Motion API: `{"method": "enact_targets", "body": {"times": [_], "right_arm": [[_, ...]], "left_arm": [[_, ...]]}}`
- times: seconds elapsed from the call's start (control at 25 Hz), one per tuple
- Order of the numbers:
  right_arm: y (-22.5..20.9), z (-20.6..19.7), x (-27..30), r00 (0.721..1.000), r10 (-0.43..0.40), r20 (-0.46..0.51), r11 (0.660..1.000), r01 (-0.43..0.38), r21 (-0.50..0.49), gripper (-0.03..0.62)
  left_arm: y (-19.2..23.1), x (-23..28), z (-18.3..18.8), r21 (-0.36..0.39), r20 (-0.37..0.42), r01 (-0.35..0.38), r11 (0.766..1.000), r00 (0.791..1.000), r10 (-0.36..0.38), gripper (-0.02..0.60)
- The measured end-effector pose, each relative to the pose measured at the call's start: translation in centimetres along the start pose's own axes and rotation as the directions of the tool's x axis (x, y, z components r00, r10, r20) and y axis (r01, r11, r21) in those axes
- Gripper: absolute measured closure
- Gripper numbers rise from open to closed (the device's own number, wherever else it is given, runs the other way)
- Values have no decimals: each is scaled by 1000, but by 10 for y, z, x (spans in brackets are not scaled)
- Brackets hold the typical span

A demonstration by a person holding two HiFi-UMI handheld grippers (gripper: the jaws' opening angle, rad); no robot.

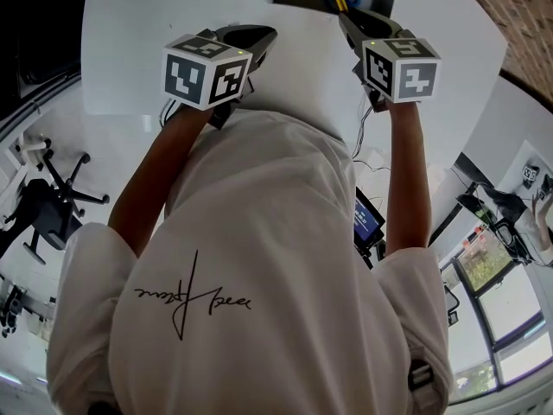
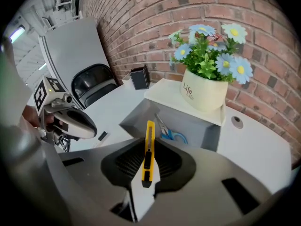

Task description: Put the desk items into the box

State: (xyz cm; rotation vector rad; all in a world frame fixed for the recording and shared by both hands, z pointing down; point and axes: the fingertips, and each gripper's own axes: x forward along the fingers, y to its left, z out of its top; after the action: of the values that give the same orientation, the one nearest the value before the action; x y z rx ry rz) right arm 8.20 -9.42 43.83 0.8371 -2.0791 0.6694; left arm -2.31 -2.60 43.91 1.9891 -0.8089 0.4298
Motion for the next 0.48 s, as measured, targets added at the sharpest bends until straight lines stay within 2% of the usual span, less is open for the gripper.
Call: {"method": "enact_targets", "body": {"times": [0.48], "right_arm": [[6,10,21,999,-1,-42,998,-1,-65,514]], "left_arm": [[20,-16,-4,-52,9,-19,998,1000,19,577]]}}
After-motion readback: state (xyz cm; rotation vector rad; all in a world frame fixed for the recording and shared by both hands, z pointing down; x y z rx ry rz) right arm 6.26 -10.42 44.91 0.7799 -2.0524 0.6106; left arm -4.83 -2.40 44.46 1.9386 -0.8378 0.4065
